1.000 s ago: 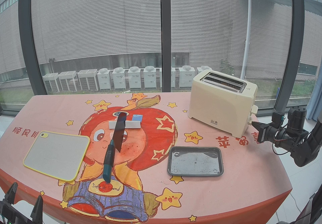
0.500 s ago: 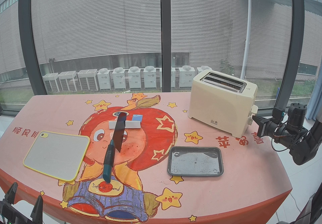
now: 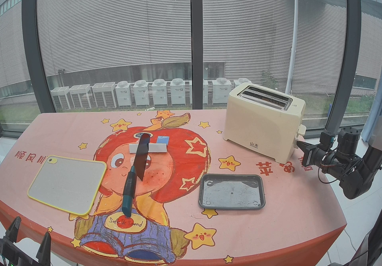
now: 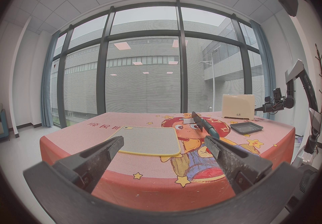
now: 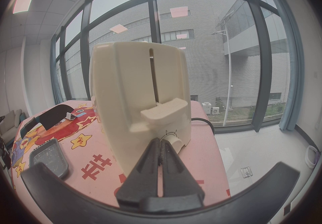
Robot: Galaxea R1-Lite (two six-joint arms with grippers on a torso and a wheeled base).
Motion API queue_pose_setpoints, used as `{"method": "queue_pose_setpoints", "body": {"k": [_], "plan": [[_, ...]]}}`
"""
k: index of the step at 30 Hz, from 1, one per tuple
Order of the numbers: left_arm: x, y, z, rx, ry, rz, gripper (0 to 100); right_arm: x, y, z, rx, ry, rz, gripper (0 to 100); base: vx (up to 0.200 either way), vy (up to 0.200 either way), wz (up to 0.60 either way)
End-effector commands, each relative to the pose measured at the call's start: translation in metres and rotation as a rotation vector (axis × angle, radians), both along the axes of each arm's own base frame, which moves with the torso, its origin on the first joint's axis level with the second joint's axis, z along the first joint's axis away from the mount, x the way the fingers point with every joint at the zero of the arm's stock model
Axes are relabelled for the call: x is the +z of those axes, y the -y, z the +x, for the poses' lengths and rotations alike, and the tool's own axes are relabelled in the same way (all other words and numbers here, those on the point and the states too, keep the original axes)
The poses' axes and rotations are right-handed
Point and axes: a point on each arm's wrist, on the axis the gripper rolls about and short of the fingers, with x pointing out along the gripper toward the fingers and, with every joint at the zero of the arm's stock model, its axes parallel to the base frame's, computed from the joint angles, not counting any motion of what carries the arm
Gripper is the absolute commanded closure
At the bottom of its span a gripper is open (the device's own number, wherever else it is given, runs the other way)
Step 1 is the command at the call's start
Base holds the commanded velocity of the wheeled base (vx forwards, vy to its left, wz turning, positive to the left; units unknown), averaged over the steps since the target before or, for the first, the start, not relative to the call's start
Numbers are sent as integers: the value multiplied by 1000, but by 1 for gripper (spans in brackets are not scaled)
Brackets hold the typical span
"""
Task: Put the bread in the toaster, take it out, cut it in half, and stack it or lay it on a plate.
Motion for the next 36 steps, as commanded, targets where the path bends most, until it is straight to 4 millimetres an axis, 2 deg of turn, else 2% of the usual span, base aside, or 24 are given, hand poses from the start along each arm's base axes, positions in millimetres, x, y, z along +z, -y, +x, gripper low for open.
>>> {"method": "queue_pose_setpoints", "body": {"k": [1, 36], "plan": [[-5, 0, 1, 0, -18, 0, 0, -3, 1, 0, -1, -10, 0, 100, 0, 0, 0], [-5, 0, 1, 0, -18, 0, 0, -13, 0, -6, 2, -56, -10, 100, 0, 0, 0]]}}
